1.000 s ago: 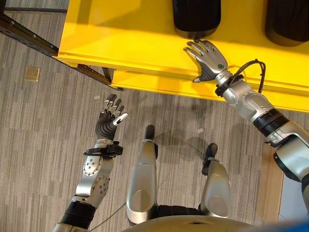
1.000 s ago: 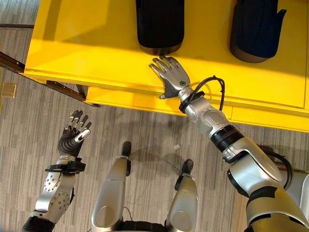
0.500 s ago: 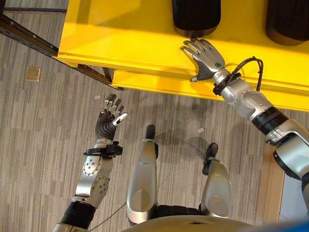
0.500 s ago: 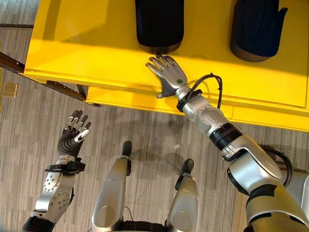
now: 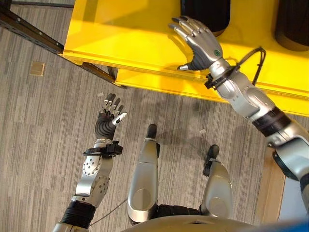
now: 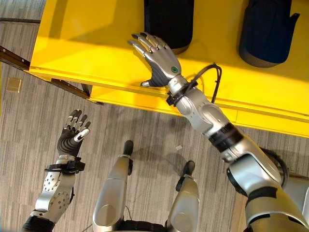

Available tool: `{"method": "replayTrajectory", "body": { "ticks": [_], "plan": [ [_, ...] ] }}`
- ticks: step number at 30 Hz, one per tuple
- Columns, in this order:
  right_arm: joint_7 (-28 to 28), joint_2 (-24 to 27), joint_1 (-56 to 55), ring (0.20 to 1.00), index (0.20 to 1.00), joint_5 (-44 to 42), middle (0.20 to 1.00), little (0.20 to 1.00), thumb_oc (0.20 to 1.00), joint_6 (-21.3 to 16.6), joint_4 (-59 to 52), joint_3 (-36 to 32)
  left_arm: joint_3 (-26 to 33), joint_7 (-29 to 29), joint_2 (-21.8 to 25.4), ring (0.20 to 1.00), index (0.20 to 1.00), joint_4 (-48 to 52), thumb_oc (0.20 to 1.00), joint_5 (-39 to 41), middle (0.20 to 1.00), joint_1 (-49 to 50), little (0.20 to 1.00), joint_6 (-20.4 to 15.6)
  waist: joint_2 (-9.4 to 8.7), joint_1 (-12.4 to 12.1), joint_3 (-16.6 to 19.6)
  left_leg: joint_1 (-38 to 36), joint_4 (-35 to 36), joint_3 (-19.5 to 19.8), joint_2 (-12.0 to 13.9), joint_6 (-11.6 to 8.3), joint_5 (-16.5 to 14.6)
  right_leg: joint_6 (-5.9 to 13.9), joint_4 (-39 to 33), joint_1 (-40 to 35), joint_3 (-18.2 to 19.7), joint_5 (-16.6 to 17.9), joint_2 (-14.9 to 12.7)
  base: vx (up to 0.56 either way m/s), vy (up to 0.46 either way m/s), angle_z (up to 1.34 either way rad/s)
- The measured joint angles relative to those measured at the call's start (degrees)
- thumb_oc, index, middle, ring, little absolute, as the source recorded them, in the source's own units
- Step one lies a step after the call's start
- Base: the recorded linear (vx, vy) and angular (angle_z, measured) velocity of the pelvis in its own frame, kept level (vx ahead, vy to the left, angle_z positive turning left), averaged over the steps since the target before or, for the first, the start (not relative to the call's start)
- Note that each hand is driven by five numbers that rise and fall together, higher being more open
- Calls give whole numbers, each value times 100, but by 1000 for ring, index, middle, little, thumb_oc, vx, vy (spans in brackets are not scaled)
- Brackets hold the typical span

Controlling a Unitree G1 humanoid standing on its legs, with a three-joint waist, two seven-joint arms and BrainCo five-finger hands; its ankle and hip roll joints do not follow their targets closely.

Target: Move parts from the plastic box to the shelf.

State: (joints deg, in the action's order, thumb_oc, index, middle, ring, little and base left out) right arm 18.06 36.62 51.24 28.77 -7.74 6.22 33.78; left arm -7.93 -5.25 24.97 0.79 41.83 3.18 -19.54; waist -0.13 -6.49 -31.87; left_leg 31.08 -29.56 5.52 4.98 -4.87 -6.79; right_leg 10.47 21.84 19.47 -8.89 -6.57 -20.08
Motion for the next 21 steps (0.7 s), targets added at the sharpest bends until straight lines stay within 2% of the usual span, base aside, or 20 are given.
{"method": "replayTrajectory", "body": {
  "ticks": [3, 8, 11, 15, 21],
  "plan": [
    [-98, 83, -899, 1000, 1000, -376, 1000, 1000, 1000, -120, -714, -287, 3, -6, -13, 1000, 1000, 1, 1000, -37, 1000, 8, 1000, 5, -6, 128, -1, 40, -46, 2, 7, 70, -58, -6, 28, 13, 9, -26, 4, 0, 0, 0],
    [-203, 219, -1639, 1000, 1000, -794, 1000, 1000, 1000, -470, -1868, -665, -1, -9, -40, 1000, 1000, 11, 1000, -80, 1000, 39, 1000, 15, -78, 286, -10, 105, -59, -3, 28, 65, -60, 4, 33, 81, 21, -28, 21, 0, 0, 0],
    [-95, 175, -1589, 1000, 1000, -960, 1000, 1000, 1000, -521, -1843, -912, -14, -13, -75, 1000, 1000, 20, 1000, -84, 1000, 27, 1000, 13, -100, 244, -16, 104, -86, -9, 30, 32, -41, 31, 32, 88, 21, -12, 20, -21, -5, 0],
    [472, -60, -1255, 1000, 1000, -960, 1000, 1000, 1000, -515, -1236, -1192, -57, -14, -53, 1000, 1000, 16, 1000, -83, 1000, 12, 1000, 12, -113, 232, -12, 98, -163, -5, 25, 52, -55, 27, 40, 40, 21, -11, 20, 0, 0, 0],
    [943, -274, -952, 1000, 1000, -960, 1000, 1000, 1000, -505, -1127, -1566, -58, -50, -36, 1000, 1000, 16, 1000, -81, 1000, 17, 1000, 12, -116, 229, -10, 93, -172, -2, 21, 98, -92, 27, 50, 19, 32, -7, 19, 0, 0, 0]
  ]
}}
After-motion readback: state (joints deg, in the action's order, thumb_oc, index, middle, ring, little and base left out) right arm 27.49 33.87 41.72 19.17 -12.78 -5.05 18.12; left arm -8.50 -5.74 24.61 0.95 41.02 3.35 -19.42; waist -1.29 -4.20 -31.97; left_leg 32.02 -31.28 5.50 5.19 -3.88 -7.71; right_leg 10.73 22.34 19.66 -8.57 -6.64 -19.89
